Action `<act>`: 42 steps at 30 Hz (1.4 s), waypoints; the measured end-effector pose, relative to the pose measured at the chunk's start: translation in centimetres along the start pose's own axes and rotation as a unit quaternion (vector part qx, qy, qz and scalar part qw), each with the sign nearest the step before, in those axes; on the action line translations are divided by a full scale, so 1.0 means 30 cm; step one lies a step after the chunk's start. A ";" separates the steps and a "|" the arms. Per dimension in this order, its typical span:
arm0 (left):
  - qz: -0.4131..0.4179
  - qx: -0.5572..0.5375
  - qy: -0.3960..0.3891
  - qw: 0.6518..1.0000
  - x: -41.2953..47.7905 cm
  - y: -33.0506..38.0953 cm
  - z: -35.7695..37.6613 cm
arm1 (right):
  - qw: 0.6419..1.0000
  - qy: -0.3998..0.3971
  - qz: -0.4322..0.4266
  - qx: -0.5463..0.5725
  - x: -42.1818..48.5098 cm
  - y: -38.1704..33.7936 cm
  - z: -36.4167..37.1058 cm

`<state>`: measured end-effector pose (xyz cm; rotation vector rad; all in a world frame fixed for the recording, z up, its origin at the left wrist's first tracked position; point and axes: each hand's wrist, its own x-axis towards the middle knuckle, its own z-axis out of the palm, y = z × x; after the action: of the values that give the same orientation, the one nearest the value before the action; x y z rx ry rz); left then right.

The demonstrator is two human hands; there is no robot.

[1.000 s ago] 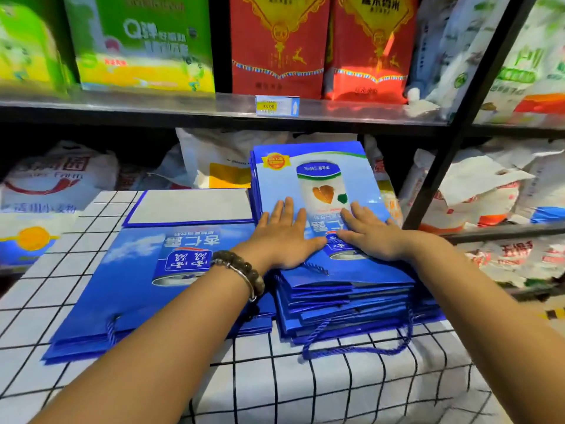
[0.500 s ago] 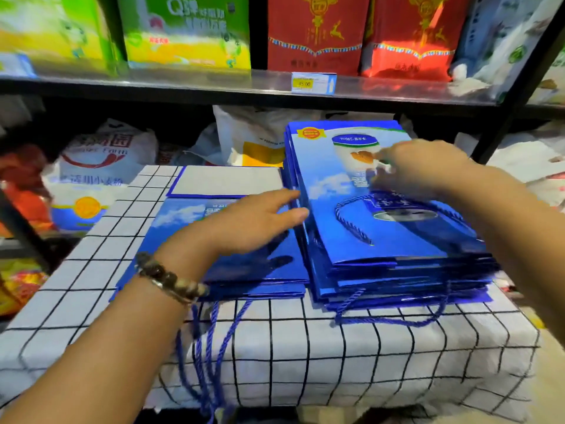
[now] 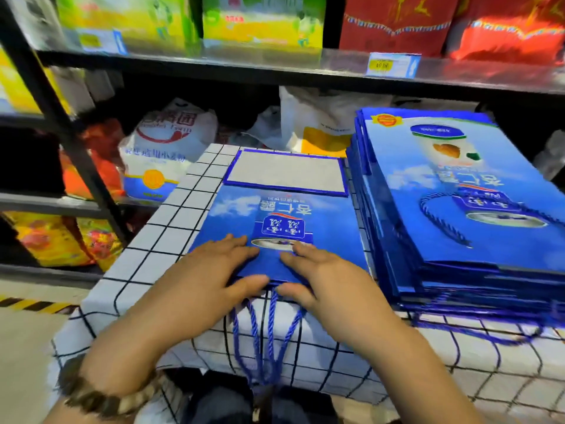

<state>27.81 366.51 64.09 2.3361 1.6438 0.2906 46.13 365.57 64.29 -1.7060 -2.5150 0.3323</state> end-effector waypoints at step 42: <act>-0.059 -0.277 0.121 0.951 -0.025 0.105 -0.035 | 0.856 0.107 0.072 0.500 0.134 -0.069 -0.143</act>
<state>30.01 364.90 66.12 1.8257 1.5370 0.9137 43.58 369.12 68.72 -1.3352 -1.5339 1.1344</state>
